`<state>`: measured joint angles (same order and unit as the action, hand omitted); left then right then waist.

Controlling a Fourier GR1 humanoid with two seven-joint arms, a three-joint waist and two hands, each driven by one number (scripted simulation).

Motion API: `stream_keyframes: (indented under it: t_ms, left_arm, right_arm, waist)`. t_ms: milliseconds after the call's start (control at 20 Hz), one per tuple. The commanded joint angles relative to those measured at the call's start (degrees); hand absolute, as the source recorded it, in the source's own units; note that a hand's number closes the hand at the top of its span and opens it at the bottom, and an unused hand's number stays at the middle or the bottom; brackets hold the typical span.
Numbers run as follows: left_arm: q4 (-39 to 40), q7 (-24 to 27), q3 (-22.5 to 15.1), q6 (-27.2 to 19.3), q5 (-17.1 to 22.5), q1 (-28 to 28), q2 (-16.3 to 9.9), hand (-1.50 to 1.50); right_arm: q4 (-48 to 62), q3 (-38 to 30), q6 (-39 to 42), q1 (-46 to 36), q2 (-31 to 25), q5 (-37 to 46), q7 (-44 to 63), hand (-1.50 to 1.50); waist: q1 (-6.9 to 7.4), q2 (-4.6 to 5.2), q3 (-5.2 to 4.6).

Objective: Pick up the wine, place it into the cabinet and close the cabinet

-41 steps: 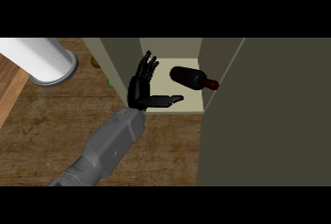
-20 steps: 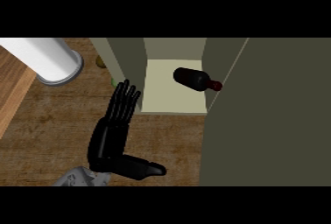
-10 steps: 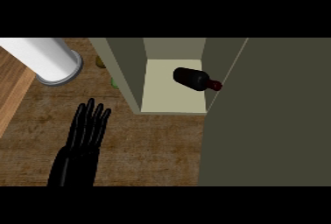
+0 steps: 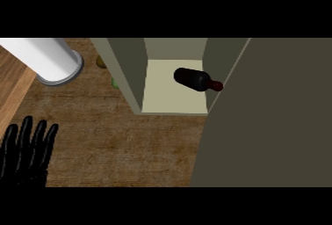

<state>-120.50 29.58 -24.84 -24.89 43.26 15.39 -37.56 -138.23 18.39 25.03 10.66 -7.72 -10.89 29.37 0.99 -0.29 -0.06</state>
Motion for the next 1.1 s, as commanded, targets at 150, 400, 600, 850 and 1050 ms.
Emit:
stream_keyframes:
  t_ms: [150, 400, 600, 850, 1050]
  left_arm:
    - [-5.3, 0.4, 10.5, 6.4, 5.1, 10.0, -3.7, -1.5]
    - [-5.6, 1.8, 17.2, 13.0, 7.3, 16.9, -6.7, -1.5]
    - [-1.6, 3.5, 25.7, 23.4, 13.3, 21.4, -8.7, -1.5]
    - [-1.7, 1.8, 29.5, 26.0, 13.5, 21.9, -8.8, -1.5]
    - [-3.2, 0.4, 31.0, 28.3, 14.1, 23.8, -8.3, -1.5]
  right_arm:
    - [-5.7, 12.7, -6.5, -5.6, 4.8, 3.4, 12.2, 1.5]
    - [-1.3, 24.9, -16.5, -12.3, 7.6, 16.0, 10.3, 1.5]
    - [5.7, 29.4, -23.7, -20.4, 7.7, 21.2, 9.4, 1.5]
    - [15.1, 29.3, -33.1, -35.5, 7.6, 21.5, 10.9, 1.5]
    - [23.0, 25.1, -39.3, -45.2, 7.6, 17.2, 11.4, 1.5]
  waist:
    - [0.04, 0.03, -0.02]
    - [0.3, -0.16, -0.04]
    - [1.34, -0.27, -0.16]
    - [1.22, 0.05, -0.09]
    - [1.62, 0.18, -0.03]
